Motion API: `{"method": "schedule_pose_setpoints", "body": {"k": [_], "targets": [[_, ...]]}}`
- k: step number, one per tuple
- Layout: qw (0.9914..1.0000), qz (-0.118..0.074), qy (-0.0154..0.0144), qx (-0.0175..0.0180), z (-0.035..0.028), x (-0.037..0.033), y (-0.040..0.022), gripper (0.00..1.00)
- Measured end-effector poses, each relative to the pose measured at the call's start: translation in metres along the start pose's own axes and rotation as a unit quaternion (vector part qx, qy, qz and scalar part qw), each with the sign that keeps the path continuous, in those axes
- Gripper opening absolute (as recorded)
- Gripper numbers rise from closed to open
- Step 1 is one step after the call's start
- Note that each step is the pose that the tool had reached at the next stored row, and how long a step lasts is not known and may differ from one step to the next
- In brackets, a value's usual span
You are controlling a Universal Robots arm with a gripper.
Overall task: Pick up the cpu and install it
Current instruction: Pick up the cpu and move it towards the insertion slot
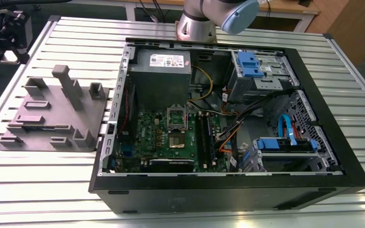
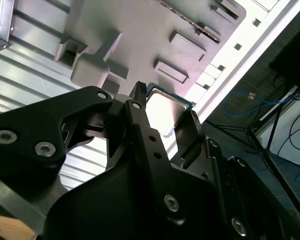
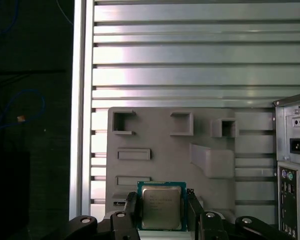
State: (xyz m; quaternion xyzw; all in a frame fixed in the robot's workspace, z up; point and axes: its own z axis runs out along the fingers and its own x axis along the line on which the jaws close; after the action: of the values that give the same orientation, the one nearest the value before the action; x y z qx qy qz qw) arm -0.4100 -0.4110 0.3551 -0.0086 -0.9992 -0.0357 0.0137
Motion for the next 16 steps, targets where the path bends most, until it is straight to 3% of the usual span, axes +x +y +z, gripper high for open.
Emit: {"method": "schedule_pose_setpoints", "body": {"k": [6, 16], "targets": [[0.99999, 0.000, -0.0035, -0.0001, 0.0001, 0.0000, 0.0000, 0.47], [0.99999, 0.000, -0.0037, 0.0001, -0.0013, -0.0008, 0.0002, 0.47]]}}
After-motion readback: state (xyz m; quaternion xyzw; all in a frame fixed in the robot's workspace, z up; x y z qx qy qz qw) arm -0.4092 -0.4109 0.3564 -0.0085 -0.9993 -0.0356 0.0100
